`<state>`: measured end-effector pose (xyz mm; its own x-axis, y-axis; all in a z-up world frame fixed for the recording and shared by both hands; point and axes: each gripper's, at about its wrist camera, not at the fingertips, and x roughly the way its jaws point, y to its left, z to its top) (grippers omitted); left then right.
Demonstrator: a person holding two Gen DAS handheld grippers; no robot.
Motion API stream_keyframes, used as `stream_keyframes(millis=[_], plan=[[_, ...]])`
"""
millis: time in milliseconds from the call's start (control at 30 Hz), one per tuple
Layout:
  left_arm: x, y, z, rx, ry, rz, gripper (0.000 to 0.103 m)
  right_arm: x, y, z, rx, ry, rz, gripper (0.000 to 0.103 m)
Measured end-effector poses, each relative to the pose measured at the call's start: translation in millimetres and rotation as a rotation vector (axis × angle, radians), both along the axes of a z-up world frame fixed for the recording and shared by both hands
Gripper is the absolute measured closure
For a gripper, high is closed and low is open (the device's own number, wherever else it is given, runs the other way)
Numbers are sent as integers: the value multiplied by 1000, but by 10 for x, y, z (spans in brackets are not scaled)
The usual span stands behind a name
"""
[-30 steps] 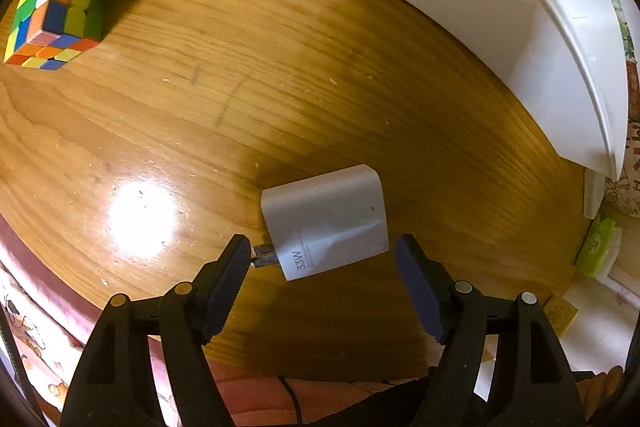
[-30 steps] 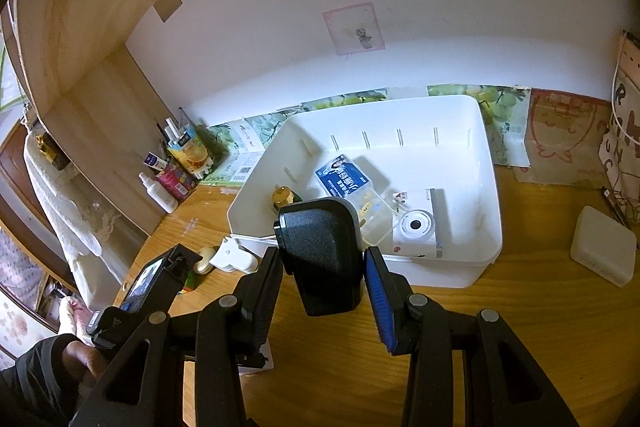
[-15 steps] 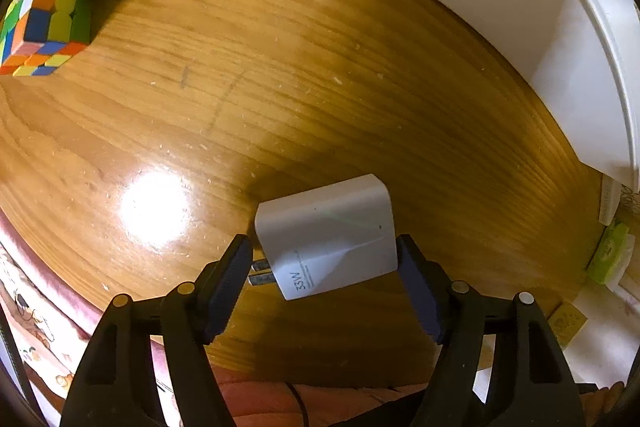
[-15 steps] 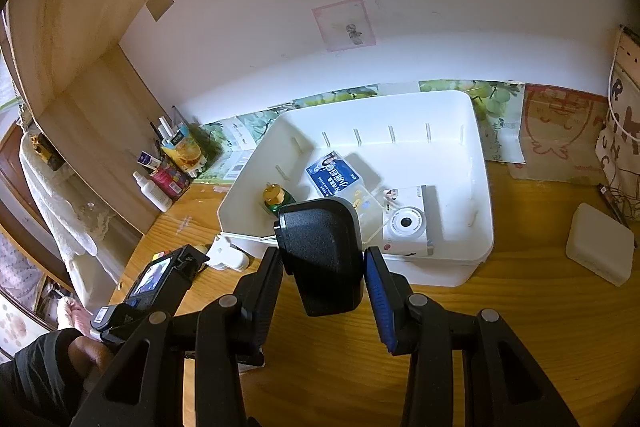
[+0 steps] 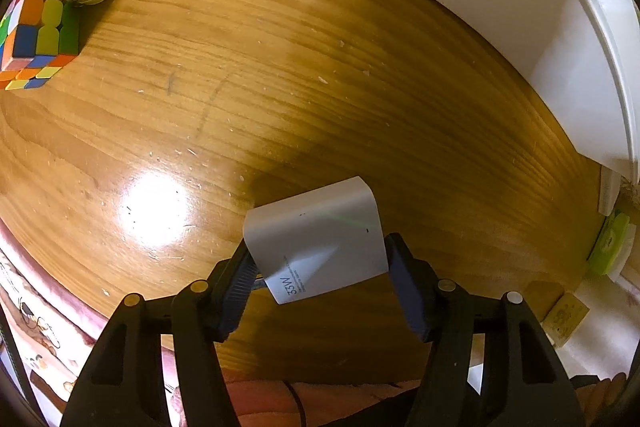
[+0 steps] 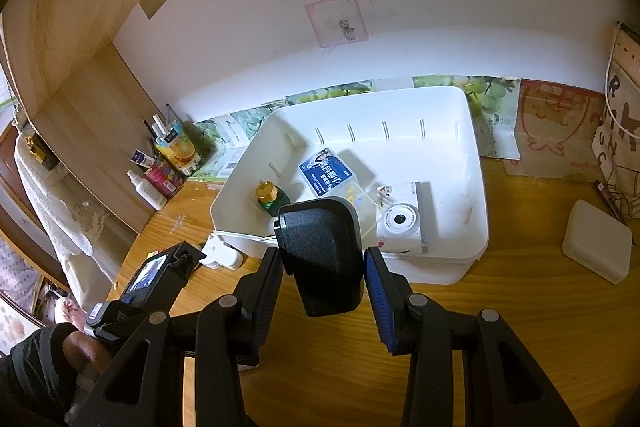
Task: Organize rigid objects
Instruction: 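Carry the charger and adapter over the white bin with both tools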
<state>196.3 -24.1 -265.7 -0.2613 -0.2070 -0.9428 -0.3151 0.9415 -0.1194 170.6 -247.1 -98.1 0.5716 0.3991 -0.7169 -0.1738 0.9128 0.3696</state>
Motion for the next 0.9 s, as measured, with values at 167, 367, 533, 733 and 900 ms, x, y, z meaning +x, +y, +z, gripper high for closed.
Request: stream_keyframes(millis=[167, 367, 533, 733, 900], plan=[[4, -5, 94, 5, -14, -31, 37, 8, 28, 2, -15, -10, 3, 61], [75, -60, 396, 16, -77, -85, 37, 29, 72, 13, -20, -35, 6, 61], [160, -95, 740, 22, -171, -124, 37, 53, 96, 17, -15, -56, 0, 61], [296, -128, 1173, 27, -339, -150, 37, 91, 99, -1, -18, -84, -16, 61], [359, -105, 1491, 43, -518, -136, 37, 144, 79, -54, -29, -90, -40, 61]])
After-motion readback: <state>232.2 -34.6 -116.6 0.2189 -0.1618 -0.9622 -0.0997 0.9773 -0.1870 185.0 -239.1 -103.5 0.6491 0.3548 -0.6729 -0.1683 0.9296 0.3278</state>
